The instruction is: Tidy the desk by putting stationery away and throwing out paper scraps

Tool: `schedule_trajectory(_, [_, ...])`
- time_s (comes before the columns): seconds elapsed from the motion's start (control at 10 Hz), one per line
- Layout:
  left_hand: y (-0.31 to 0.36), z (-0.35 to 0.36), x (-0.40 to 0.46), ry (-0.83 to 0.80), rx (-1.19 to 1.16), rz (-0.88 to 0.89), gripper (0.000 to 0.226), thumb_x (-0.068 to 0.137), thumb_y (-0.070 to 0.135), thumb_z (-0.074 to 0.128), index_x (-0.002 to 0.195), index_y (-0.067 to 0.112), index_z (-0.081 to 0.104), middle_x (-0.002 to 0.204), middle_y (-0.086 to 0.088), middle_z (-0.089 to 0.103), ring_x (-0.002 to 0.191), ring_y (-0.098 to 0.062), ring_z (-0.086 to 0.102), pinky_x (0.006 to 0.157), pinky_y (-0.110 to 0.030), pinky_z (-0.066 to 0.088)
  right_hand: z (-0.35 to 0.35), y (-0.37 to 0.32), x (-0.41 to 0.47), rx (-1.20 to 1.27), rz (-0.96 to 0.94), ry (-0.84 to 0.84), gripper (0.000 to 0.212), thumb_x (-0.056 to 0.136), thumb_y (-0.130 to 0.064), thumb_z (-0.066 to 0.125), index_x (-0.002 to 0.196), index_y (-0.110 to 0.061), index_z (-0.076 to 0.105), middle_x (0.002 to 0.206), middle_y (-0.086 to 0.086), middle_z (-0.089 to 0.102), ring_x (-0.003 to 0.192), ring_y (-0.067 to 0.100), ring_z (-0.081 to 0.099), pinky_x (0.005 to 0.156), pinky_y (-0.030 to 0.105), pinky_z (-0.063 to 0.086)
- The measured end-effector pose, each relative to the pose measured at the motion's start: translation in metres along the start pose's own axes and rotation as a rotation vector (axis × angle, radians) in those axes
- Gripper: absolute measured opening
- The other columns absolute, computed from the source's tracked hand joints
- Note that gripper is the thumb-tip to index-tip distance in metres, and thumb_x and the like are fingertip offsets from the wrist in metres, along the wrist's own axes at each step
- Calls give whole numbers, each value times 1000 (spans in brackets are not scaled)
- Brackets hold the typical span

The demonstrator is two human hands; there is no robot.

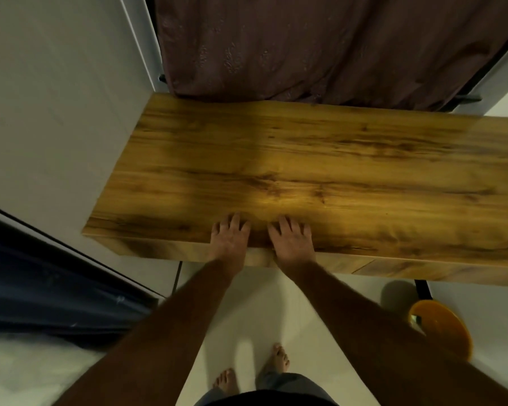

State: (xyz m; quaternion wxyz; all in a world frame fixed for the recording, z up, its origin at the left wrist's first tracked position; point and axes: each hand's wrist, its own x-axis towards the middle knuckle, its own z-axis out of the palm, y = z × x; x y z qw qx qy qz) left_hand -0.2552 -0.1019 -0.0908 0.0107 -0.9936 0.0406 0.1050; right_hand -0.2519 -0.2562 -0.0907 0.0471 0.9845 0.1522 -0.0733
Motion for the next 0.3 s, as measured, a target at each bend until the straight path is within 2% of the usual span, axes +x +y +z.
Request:
schedule_trajectory(0.1, [1, -9, 2, -24, 0, 2, 61, 87, 34, 63, 140, 22, 35, 155, -10, 23, 143, -34, 21, 114, -48, 28, -3, 2, 3, 24, -11, 6, 58, 87, -28, 59, 141, -24, 38, 150, 13, 31, 138, 35, 27, 111, 55, 25])
schedule_trajectory(0.2, [1, -20, 2, -69, 11, 29, 68, 83, 48, 64, 138, 20, 37, 148, -13, 31, 136, -34, 33, 108, -47, 32, -19, 11, 4, 69, -51, -69, 69, 84, -42, 63, 145, -25, 33, 152, 11, 29, 138, 33, 27, 110, 51, 28])
schedule_trajectory(0.3, [-1, -24, -1, -10, -35, 52, 69, 83, 54, 58, 139, 17, 40, 141, -12, 42, 127, -33, 43, 105, -45, 36, -32, 17, 1, 145, -40, -119, 82, 82, -57, 61, 150, -27, 26, 157, 9, 26, 141, 33, 27, 111, 49, 29])
